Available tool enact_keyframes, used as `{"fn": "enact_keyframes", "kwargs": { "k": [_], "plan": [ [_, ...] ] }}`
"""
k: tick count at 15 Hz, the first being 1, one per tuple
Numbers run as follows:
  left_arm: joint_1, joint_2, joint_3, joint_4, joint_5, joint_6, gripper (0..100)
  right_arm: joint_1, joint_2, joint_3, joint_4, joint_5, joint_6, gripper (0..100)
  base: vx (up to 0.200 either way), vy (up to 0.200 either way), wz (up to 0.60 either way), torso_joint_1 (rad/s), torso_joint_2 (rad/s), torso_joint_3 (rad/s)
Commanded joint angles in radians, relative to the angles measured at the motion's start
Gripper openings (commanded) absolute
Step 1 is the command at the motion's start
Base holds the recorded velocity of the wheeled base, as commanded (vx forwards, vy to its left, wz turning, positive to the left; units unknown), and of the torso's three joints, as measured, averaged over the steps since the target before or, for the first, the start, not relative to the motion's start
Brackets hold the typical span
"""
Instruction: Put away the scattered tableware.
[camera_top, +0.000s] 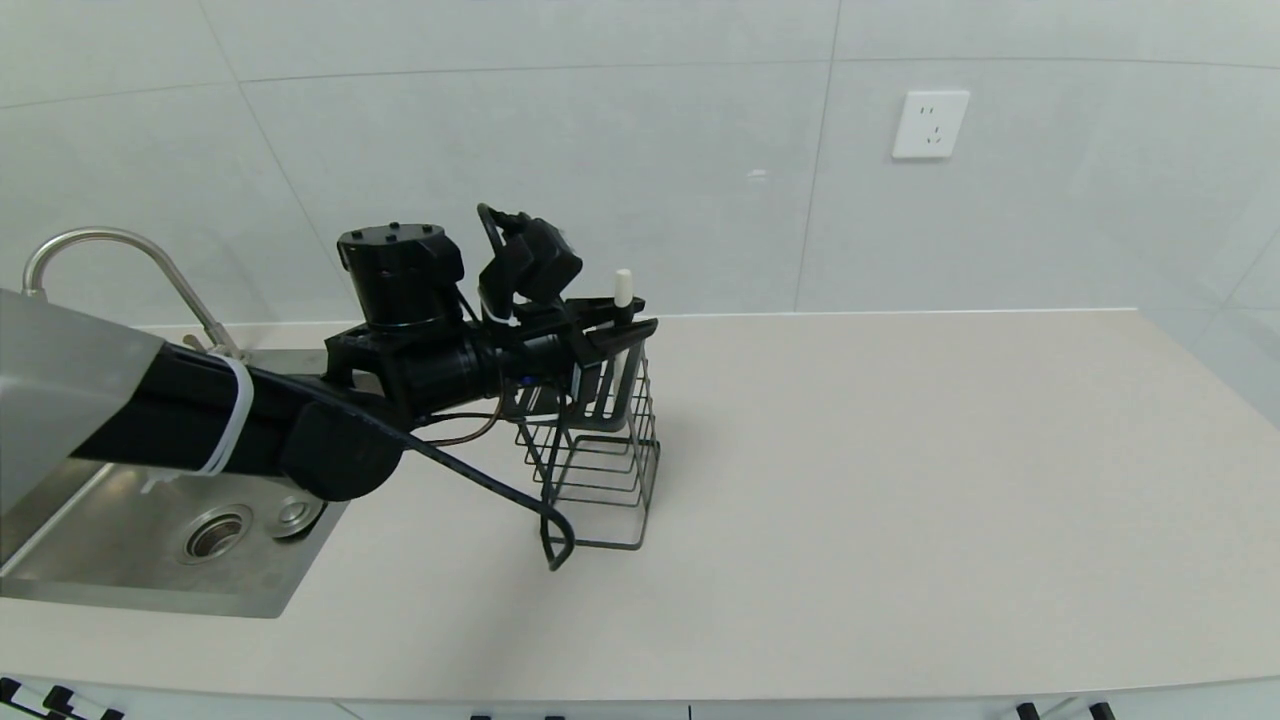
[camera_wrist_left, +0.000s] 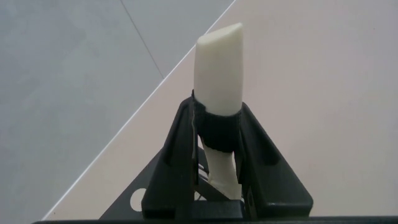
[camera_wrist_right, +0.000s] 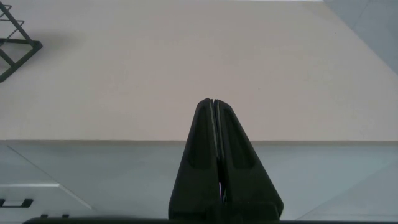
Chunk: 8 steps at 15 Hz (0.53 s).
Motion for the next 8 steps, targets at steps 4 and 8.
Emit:
{"fn": "enact_keyframes", "kwargs": {
  "k": [4,8],
  "plan": [
    [0.000,0.003,0.021,0.000,0.000,0.000,0,0.000,0.001,0.000,0.000,0.000,0.000,0,0.000,0.000,0.00,0.000,0.00,0.000],
    [0.000,0.003,0.028,-0.010,-0.001,-0.002,0,0.000,0.001,0.000,0.001,0.000,0.000,0,0.000,0.000,0.00,0.000,0.00,0.000]
  ]
}}
